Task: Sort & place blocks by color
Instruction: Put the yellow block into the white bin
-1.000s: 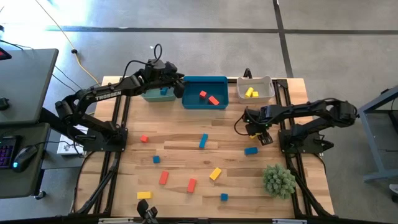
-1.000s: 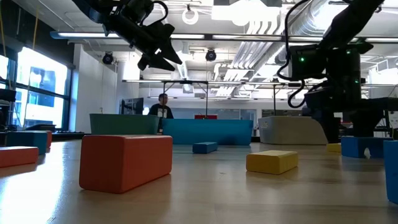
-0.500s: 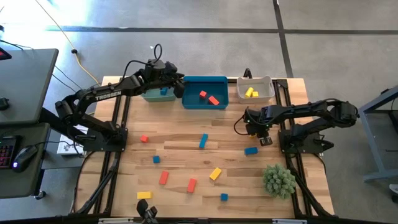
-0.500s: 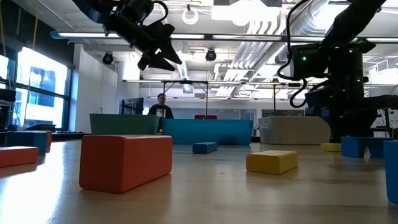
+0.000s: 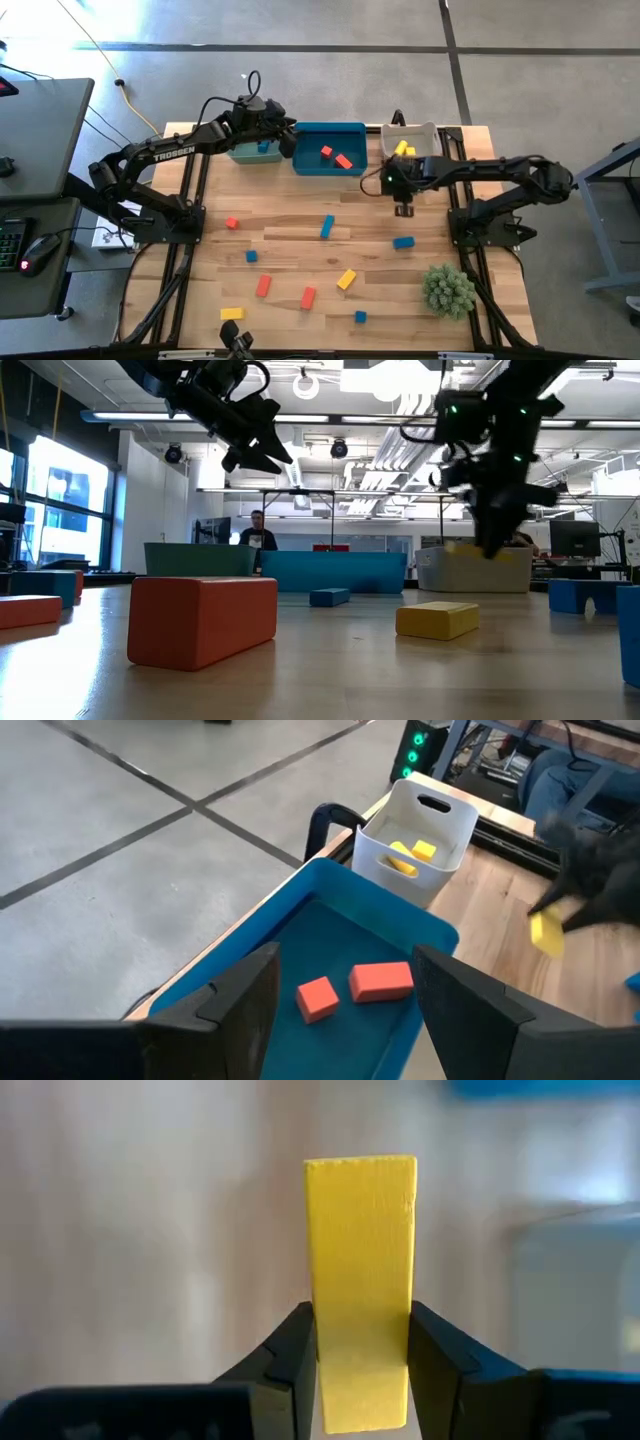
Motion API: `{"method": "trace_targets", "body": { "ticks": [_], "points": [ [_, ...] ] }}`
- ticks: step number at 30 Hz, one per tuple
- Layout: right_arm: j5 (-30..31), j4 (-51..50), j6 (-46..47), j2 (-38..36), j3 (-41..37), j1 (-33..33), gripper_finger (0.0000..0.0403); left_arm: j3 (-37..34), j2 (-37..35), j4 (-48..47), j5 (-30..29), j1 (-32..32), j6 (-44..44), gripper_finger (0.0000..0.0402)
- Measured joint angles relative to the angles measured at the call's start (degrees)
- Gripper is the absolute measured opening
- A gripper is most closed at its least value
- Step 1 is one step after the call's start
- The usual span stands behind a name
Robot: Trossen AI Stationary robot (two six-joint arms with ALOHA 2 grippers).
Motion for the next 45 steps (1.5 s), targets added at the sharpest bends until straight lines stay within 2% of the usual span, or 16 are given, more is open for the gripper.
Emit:
{"method": "trace_targets", "body": {
  "ticks": [6, 14, 18, 21, 24, 28, 33, 41, 45],
  "points": [
    [14.28, 0.66, 3.62, -0.02, 7.44, -3.91, 0.0093, 0.0, 0.0, 0.0, 0.0, 0.0, 0.08, 0.0213],
    [22.99, 5.02, 7.55, -0.04, 11.64, -15.02, 0.0093, 0.0, 0.0, 0.0, 0.01, 0.0, 0.08, 0.0213],
    [20.3, 5.4, 14.32, 0.45, 11.62, -22.06, 0.0093, 0.0, 0.0, -0.02, 0.01, 0.0, 0.1, 0.0213],
    [15.46, 5.36, 18.05, 2.06, 11.58, -26.99, 0.0093, 0.0, 0.0, -0.01, 0.0, 0.0, 0.08, 0.0213],
    [10.81, 5.37, 20.49, 5.1, 11.58, -30.97, 0.0093, 0.0, 0.0, 0.0, -0.01, 0.0, 0.08, 0.0213],
    [7.57, 5.36, 22.51, 10.02, 11.58, -34.62, 0.0093, 0.0, 0.0, 0.0, -0.61, 0.0, 0.08, 0.0213],
    [2.98, 5.28, 25.23, 15.14, 11.58, -37.31, 0.0093, 0.0, 0.0, 0.0, -1.08, 0.02, 0.08, 0.0213],
    [2.97, 5.34, 25.4, 17.31, 11.58, -37.58, 0.0093, 0.0, 0.0, -0.02, -1.1, 0.02, 0.08, 0.0213],
    [3.02, 5.25, 26.65, 17.25, 11.66, -37.58, 0.0148, 0.0, 0.0, -0.21, -1.08, 0.02, 0.08, 0.0213]
  ]
}}
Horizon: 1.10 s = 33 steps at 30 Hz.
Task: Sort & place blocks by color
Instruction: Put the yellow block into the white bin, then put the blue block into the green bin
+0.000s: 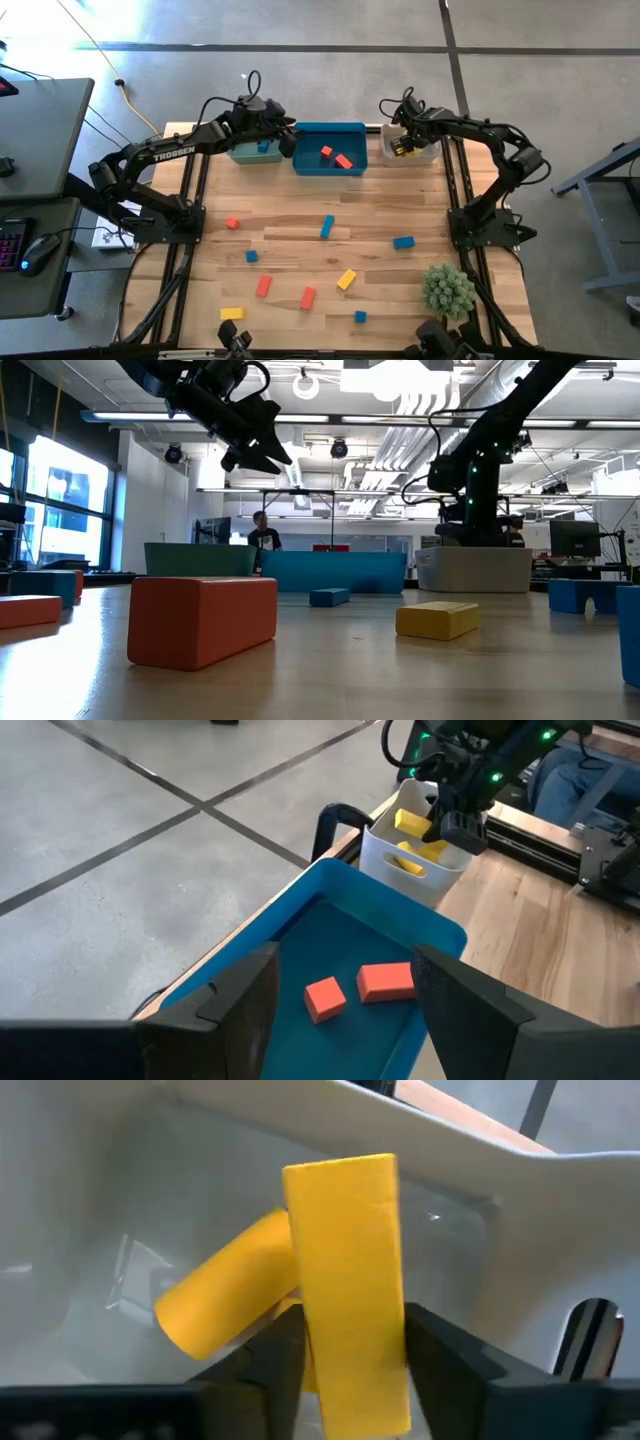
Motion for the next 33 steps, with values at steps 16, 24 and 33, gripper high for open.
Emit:
{"method": "trace_targets", "body": {
  "ticks": [16, 24, 33],
  "points": [
    [-3.35, -15.67, 2.07, -0.07, 16.58, 3.93, 0.023, -0.02, -3.3, -15.66, 0.47, -0.71, -0.44, 0.0213],
    [-11.19, -21.4, 3.53, -0.09, 20.68, 10.91, 0.0231, 0.0, -5.49, -24.03, 0.46, -3.07, -0.44, 0.0213],
    [-14.21, -23.19, 6.08, -0.09, 20.59, 20.44, 0.0231, -0.02, -5.46, -36.02, 0.24, -6.99, -3.89, 0.0213]
  ]
}}
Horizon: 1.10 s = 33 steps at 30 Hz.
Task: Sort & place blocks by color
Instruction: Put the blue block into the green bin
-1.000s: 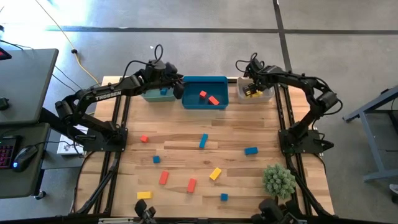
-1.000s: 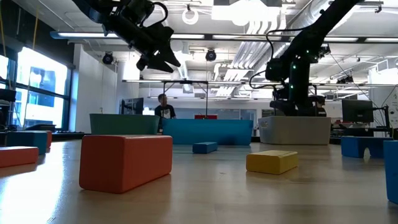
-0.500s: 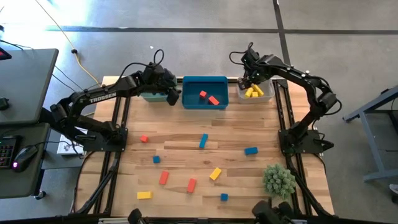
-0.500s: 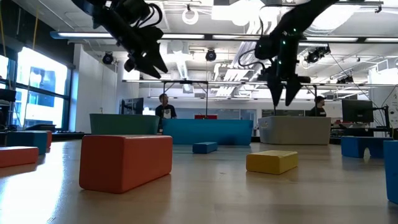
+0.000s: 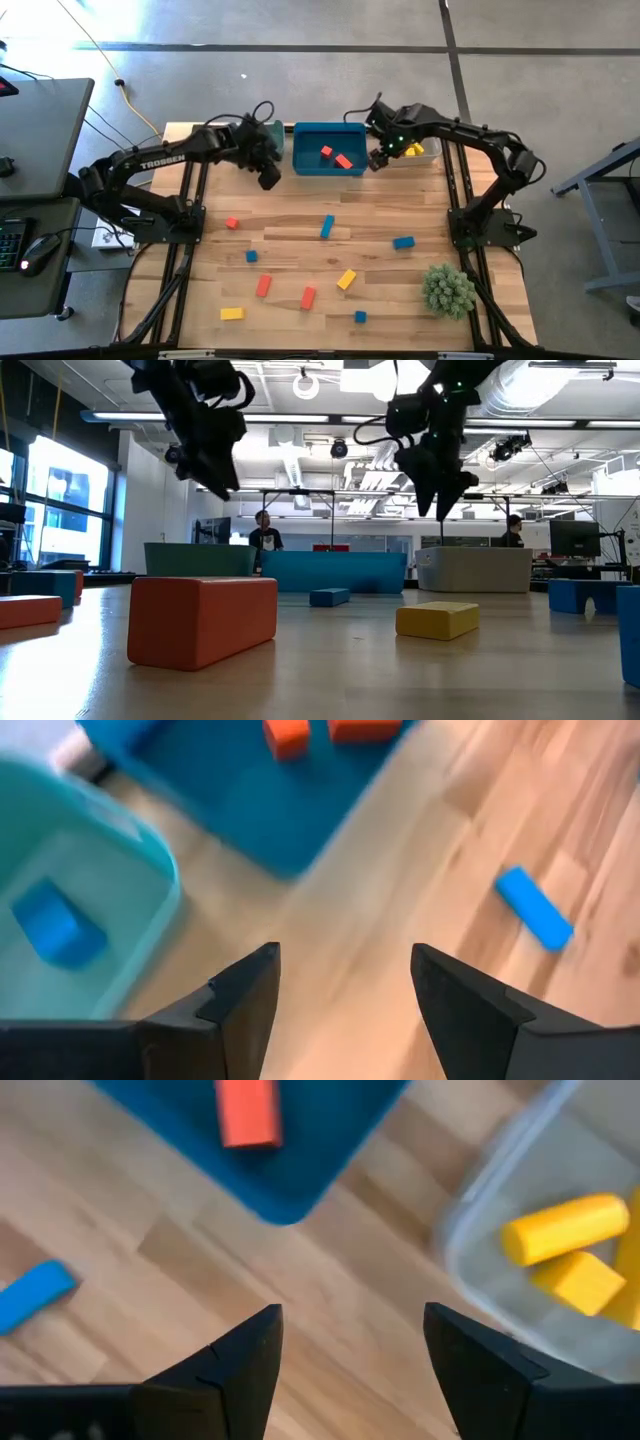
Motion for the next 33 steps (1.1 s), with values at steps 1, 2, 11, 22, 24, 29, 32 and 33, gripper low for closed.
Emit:
{"method": "trace_targets", "body": {
  "ticks": [1, 2, 11, 22, 24, 29, 32, 33],
  "points": [
    [0.0, 0.04, 0.0, 0.0, 0.0, 0.85, 0.0231, 0.0, 0.0, -1.43, 0.0, -0.52, -1.22, 0.0213],
    [0.0, 0.16, -0.02, 0.0, 0.0, 1.61, 0.0231, 0.0, 0.0, -2.79, -0.02, -1.08, -2.18, 0.0213],
    [1.42, 0.79, 0.2, 0.0, -0.02, 3.48, 0.0231, 0.0, 0.0, -10.06, -1.02, -10.47, -2.7, 0.0213],
    [-3.43, 0.55, -5.88, 0.0, -0.02, 3.48, 0.0231, 0.0, 0.02, -16.34, -8.29, -29.2, -2.33, 0.0213],
    [-3.41, 0.57, -7.26, 0.0, -0.02, 3.48, 0.0231, 0.0, 0.02, -16.36, -8.7, -32.67, -3.44, 0.0213],
    [-3.41, 0.82, -10.01, 0.0, -0.02, 3.5, 0.0231, 0.0, 0.04, -16.36, -8.87, -39.45, -8.96, 0.0213],
    [-3.39, 1.1, -10.27, 0.0, -0.02, 3.5, 0.0231, -1.46, 0.05, -16.08, -9.27, -42.38, -13.46, 0.0213],
    [-3.41, 1.2, -10.28, 0.0, -0.02, 3.48, 0.0231, -2.37, 0.07, -16.14, -9.27, -43.29, -15.16, 0.0213]
  ]
}}
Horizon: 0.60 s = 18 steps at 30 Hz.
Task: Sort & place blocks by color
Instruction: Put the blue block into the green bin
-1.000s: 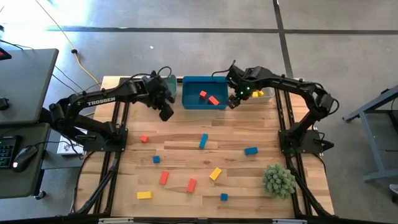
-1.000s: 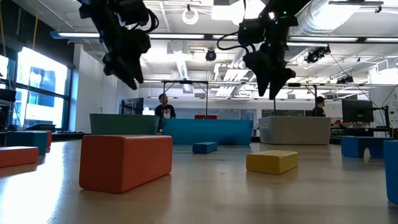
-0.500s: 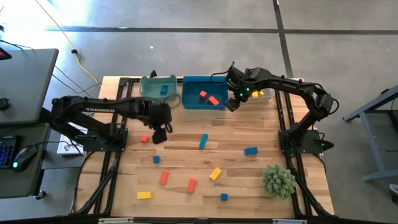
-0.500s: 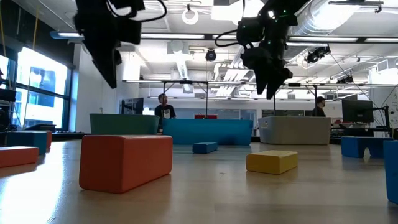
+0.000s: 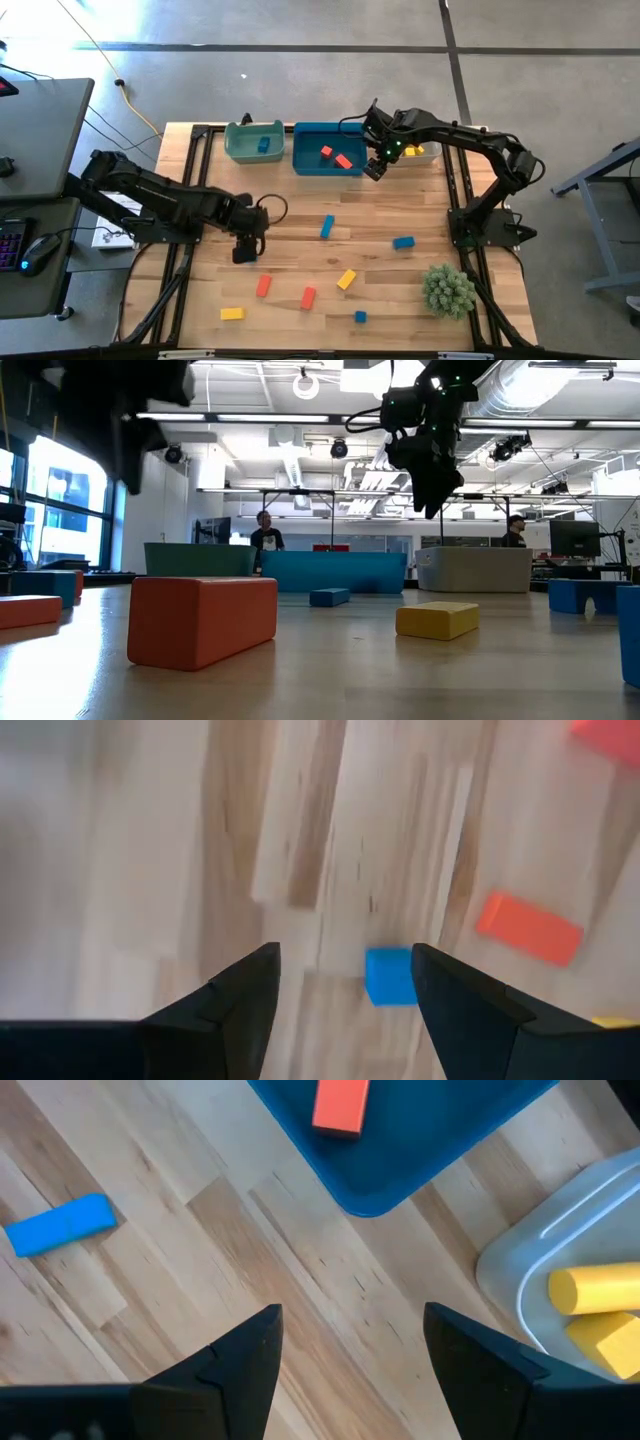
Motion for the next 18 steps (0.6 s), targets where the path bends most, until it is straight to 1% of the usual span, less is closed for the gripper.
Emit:
{"method": "trace_targets", "body": {
  "ticks": [4, 9, 13, 18],
  "points": [
    [0.0, 0.02, 0.0, 0.0, 0.0, -0.01, 0.0231, -2.8, 0.02, 0.28, 0.02, -3.69, -6.47, 0.0213],
    [0.01, 0.08, -0.01, 0.0, -0.02, 0.01, 0.0231, -5.57, 0.02, 3.3, 0.04, -6.6, -11.21, 0.0213],
    [0.02, 0.42, -0.01, 0.0, -0.02, 0.01, 0.0231, -7.38, 0.02, 3.78, 0.02, -7.85, -12.48, 0.0213],
    [0.01, 1.2, 0.0, 0.0, -0.02, 0.0, 0.0231, -9.74, 0.02, 7.47, 0.04, -8.36, -12.52, 0.0213]
  ]
}}
